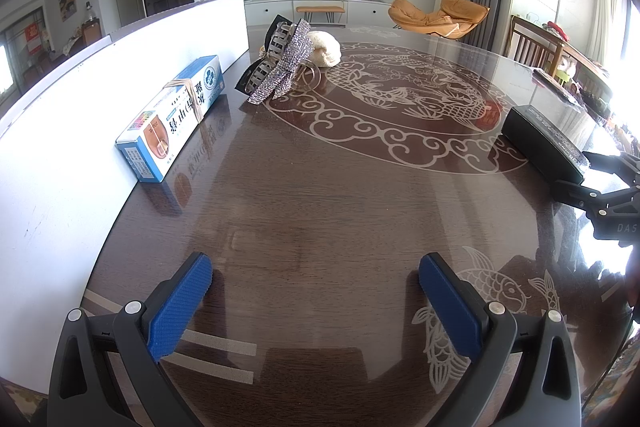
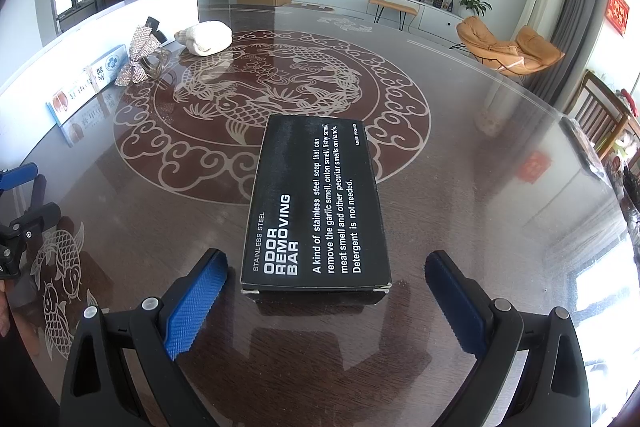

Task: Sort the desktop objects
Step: 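Lift the black box with the right tool and hold it above the table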

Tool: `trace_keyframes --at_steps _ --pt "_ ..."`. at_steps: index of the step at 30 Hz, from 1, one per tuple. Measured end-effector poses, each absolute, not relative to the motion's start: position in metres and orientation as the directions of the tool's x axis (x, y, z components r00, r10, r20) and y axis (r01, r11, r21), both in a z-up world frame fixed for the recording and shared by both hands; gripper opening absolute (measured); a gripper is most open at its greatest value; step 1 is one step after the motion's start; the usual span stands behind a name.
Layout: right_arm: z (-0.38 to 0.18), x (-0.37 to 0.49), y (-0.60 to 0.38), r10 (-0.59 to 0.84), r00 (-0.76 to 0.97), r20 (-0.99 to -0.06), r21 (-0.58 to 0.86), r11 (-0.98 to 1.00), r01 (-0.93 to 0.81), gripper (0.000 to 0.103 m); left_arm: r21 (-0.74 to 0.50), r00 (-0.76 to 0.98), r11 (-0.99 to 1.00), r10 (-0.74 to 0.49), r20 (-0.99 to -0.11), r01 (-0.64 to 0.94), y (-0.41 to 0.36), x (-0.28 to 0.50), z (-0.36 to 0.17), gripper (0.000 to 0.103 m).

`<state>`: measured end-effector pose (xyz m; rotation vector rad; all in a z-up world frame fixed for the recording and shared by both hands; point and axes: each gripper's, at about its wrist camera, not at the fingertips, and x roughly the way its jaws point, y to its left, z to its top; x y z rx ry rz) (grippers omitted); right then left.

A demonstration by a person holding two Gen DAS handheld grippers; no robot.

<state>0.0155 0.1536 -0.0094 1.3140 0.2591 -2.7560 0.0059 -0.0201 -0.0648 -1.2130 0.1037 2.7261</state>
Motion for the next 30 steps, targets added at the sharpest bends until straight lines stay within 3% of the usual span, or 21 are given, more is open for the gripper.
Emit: trace_keyframes --at_steps 23,26,30 --pt "-0.008 0.015 0.151 0.008 -0.63 -0.777 -0.126 -0.982 0.144 0.1 0.022 -0.65 -0.987 0.089 -0.755 -0.16 -0.019 -0.003 -0.05 0.103" --pt "-0.008 0.016 0.152 0.005 -0.63 -0.777 -0.124 -0.982 0.145 0.1 0.019 -0.683 -0.982 0.117 -0.721 -0.188 -0.015 -0.026 -0.03 0.103" --pt "-0.009 0.015 0.152 -0.006 -0.629 -0.777 -0.112 -0.983 0.147 0.1 0.132 -0.695 -0.959 0.084 -0.714 -0.251 -0.004 -0.087 -0.011 0.103"
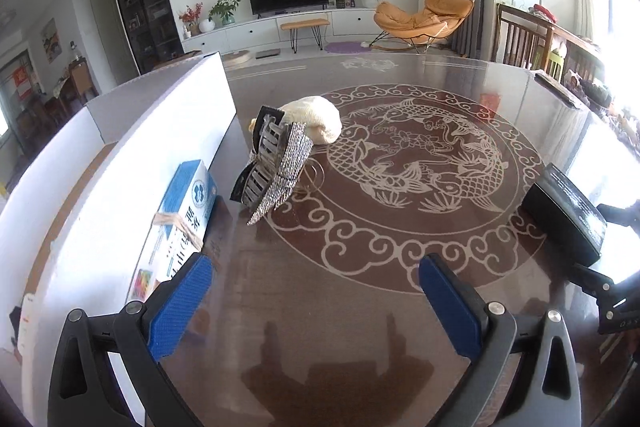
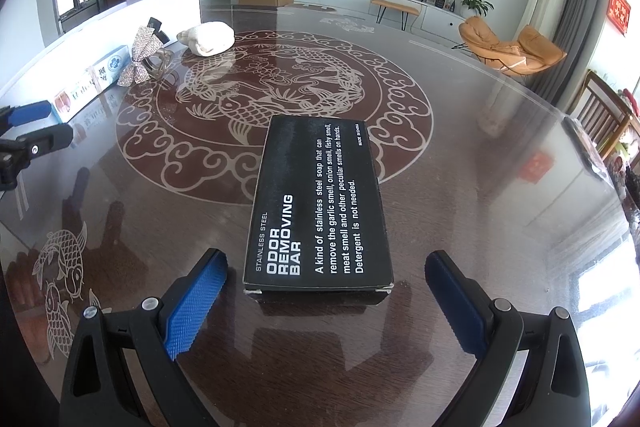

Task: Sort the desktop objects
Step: 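Lift the black box with the right tool and hold it above the table, then close the left tool on the silver rhinestone bow clip and lift it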

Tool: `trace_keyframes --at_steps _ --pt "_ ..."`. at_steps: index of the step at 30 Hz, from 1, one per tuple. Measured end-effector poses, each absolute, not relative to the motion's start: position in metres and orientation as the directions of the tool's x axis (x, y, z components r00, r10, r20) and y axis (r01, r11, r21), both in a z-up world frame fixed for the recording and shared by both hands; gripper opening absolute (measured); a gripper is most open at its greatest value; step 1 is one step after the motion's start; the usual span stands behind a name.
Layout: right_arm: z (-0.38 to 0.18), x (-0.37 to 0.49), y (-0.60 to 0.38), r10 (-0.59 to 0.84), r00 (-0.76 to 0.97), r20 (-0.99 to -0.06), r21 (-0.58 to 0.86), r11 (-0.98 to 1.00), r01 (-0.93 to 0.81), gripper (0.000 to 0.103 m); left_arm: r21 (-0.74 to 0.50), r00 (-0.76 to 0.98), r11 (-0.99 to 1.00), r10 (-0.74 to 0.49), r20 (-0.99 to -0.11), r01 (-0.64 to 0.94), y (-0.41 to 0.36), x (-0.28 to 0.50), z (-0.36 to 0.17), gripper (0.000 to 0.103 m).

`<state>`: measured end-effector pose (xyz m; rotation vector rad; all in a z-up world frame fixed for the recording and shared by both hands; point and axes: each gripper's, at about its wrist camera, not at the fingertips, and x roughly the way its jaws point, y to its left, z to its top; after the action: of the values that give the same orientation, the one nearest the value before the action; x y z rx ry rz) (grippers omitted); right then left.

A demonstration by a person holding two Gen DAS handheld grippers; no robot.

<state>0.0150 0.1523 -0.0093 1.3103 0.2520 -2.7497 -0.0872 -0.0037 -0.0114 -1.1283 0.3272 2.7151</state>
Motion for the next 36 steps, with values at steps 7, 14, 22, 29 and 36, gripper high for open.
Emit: trace_keyframes --at_steps 7,14,22,29,36 --pt "-0.009 0.015 0.153 -0.014 -0.634 -0.773 -0.102 -0.984 0.147 0.1 0.188 -0.688 -0.924 0.102 -0.719 -0.334 0.007 -0.17 -0.012 0.103" --pt "-0.009 0.015 0.153 -0.019 -0.632 -0.774 -0.096 -0.984 0.148 0.1 0.167 -0.613 -0.927 0.08 -0.786 -0.335 0.011 -0.216 -0.047 0.103" --pt "-0.009 0.015 0.154 -0.021 -0.633 -0.773 -0.092 -0.985 0.145 0.1 -0.039 -0.571 -0.908 0.296 -0.766 -0.418 0.0 -0.194 -0.04 0.053" --pt "-0.008 0.017 0.156 -0.024 -0.64 -0.768 -0.089 -0.986 0.143 0.1 -0.108 -0.591 -0.891 0.378 -0.712 -0.441 -0.015 -0.086 -0.025 0.052" --pt "-0.009 0.016 0.156 -0.011 -0.632 -0.775 -0.097 -0.986 0.135 0.1 -0.2 -0.6 -0.9 0.41 -0.687 -0.387 -0.042 -0.048 -0.016 0.034"
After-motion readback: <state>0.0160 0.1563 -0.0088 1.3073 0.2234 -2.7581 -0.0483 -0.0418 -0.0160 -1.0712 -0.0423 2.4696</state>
